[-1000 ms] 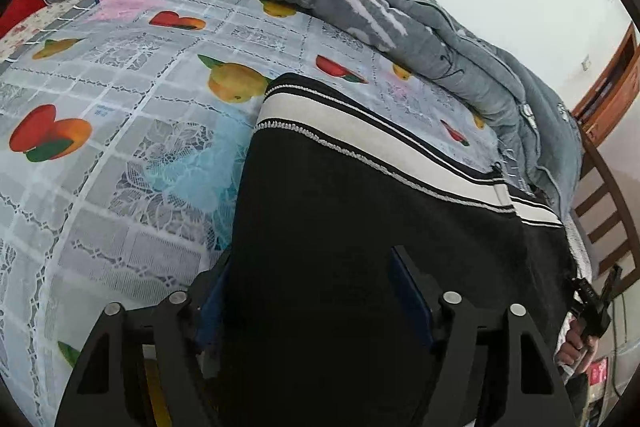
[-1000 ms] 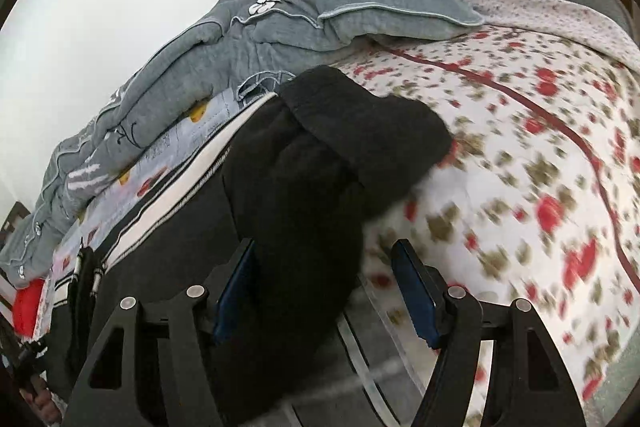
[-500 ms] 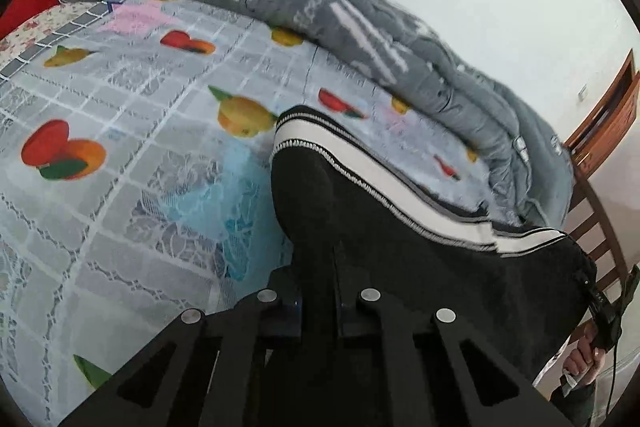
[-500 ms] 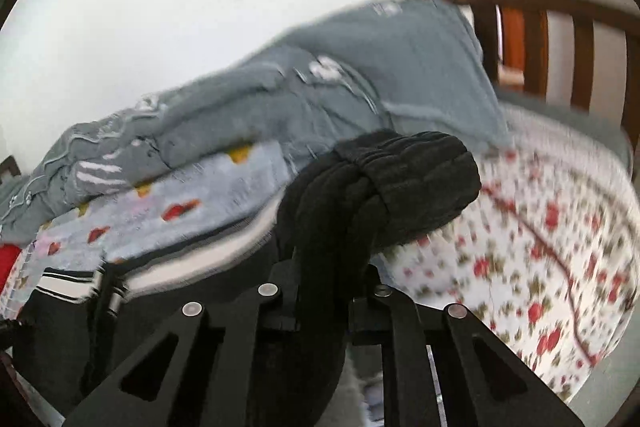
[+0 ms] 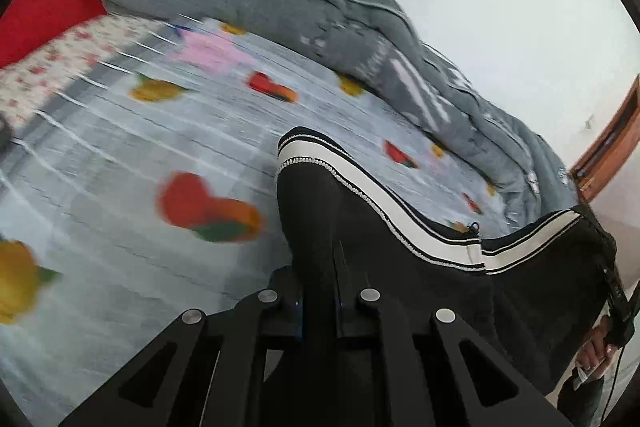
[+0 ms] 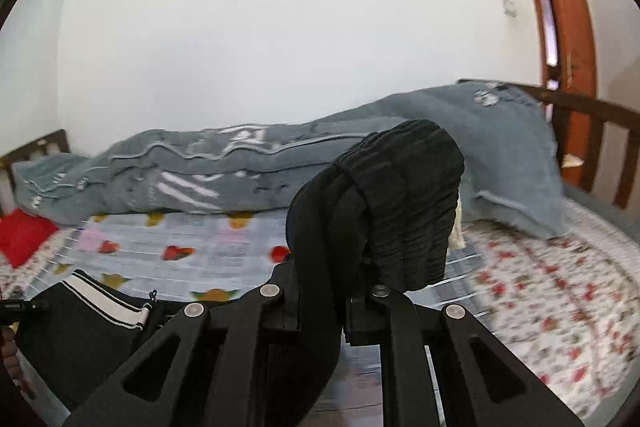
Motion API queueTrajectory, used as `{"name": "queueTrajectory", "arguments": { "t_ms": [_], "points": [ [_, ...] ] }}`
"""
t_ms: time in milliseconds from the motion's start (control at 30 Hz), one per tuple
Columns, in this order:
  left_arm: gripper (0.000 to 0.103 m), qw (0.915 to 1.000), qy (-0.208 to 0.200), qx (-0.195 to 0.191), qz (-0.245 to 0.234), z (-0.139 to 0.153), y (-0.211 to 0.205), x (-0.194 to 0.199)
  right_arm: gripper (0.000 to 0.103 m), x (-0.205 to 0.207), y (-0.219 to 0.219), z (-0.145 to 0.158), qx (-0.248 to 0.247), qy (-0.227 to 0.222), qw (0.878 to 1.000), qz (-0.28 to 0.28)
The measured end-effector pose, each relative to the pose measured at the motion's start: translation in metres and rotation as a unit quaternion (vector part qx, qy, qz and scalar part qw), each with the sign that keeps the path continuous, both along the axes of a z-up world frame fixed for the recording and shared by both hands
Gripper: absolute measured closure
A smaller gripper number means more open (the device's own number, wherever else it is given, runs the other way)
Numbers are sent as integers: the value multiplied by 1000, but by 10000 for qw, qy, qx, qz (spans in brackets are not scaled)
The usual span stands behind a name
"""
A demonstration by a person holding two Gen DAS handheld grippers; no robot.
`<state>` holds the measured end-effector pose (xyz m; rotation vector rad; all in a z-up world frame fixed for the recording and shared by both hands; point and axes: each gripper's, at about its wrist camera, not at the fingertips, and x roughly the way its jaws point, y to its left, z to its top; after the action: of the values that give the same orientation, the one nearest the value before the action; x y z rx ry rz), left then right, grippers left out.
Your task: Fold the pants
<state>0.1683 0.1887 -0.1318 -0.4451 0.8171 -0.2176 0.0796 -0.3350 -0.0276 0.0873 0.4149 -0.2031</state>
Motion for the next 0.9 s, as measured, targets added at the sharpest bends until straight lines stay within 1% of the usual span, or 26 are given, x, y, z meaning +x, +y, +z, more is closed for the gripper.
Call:
{"name": "queueTrajectory", "arguments": {
  "t_ms": [100, 133, 167, 200, 233, 267, 300, 333, 367, 400, 433, 467, 500, 600, 700, 767, 800, 867, 900],
  "points": [
    [92, 9993, 190, 308, 124, -7, 21, -1, 91, 8, 1, -29, 200, 233, 9995, 15],
    [91, 9991, 243, 335, 121, -11, 25, -2, 90, 12, -2, -43, 247, 378, 9990, -35],
    [89, 9989, 302, 327, 111, -15, 28, -3, 90, 15, -8, -62, 282, 577, 9978, -134],
    [84, 9988, 368, 306, 108, -21, 30, -3, 89, 16, -14, -79, 292, 776, 9963, -244],
    [82, 9984, 467, 305, 131, -29, 32, -5, 87, 18, -21, -96, 284, 1008, 9939, -351],
    [78, 9981, 517, 306, 143, -34, 34, -8, 84, 19, -29, -118, 260, 1400, 9887, -471],
    [77, 9980, 541, 268, 164, -40, 37, -12, 82, 19, -34, -130, 286, 1637, 9850, -467],
    [77, 9986, 480, 144, 171, -45, 40, -18, 80, 15, -38, -139, 353, 1769, 9828, -406],
    [75, 9990, 424, 33, 169, -47, 42, -25, 72, 5, -40, -142, 365, 1702, 9841, -347],
    [71, 9992, 369, -100, 151, -50, 47, -32, 64, -4, -38, -140, 235, 1608, 9859, -398],
    [70, 9991, 320, -238, 133, -52, 51, -40, 50, -12, -34, -136, -39, 1573, 9861, -534],
    [66, 9989, 273, -362, 127, -53, 54, -48, 47, -20, -31, -131, -347, 1562, 9850, -648],
    [61, 9986, 229, -456, 119, -54, 56, -56, 47, -26, -29, -128, -484, 1567, 9844, -641],
    [49, 9983, 91, -566, 83, -54, 57, -77, 47, -41, -30, -115, -553, 1521, 9849, -609],
    [49, 9977, 67, -654, 145, -56, 54, -84, 47, -50, -28, -97, -590, 1290, 9876, -669],
    [48, 9976, 112, -659, 153, -56, 48, -78, 46, -48, -24, -89, -438, 1101, 9912, -592],
    [44, 9977, 131, -643, 183, -55, 44, -72, 46, -44, -20, -88, -304, 1095, 9923, -498],
    [43, 9978, 127, -587, 265, -56, 40, -62, 46, -27, -8, -93, 22, 1284, 9916, -126],
    [43, 9981, 143, -506, 320, -56, 37, -55, 46, -22, -1, -94, 59, 1311, 9913, -1]
  ]
}}
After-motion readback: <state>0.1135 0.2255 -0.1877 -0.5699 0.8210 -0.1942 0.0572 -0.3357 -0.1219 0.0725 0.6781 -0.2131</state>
